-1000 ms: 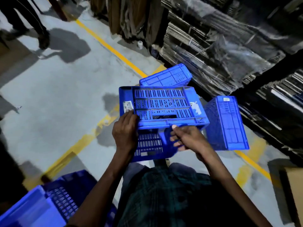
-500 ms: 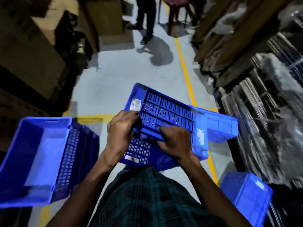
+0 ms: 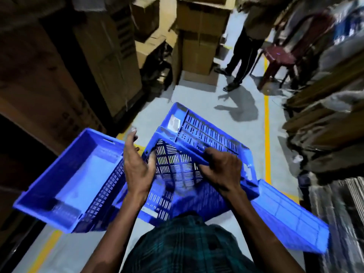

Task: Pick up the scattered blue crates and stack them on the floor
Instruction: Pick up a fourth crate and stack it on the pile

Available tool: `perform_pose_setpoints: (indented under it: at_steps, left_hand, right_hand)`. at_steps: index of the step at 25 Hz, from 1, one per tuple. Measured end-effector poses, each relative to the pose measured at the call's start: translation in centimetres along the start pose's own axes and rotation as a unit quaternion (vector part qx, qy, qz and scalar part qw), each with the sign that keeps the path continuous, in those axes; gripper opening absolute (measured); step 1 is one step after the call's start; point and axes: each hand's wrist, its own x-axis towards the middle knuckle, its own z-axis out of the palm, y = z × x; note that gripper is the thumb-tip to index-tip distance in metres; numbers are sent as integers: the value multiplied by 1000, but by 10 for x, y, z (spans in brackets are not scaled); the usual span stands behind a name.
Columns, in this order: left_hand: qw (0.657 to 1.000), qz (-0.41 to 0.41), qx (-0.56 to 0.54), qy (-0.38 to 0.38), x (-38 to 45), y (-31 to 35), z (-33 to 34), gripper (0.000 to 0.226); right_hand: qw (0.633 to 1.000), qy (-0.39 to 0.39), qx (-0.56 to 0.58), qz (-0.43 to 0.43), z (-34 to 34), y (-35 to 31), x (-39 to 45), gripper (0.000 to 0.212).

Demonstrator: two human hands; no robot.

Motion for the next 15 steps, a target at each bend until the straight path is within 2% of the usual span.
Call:
perform_pose_setpoints:
  at_steps: [3,7,10,12,15]
  left_hand:
    - [996,-40,64,40,-2,-42,-3,81]
    - [958,-195,185,104,-9,-91,-1,91]
    - [916,-331,183,136,-28,-121,3,95]
    - [896,-377,174,157,-47,-131,9,101]
    - [840,-470,95,255,-62,-119,21,110]
  right_hand:
    - [998,-26,45,20,4,1,26,42]
    - [995,-25,93,-7,-4,10,65,47]
    - [994,-31,101,-16,-7,11,91,51]
    - [989,-46,131,-51,-1,10,100,52]
    - [980,-65,167,-91,5,10,113,53]
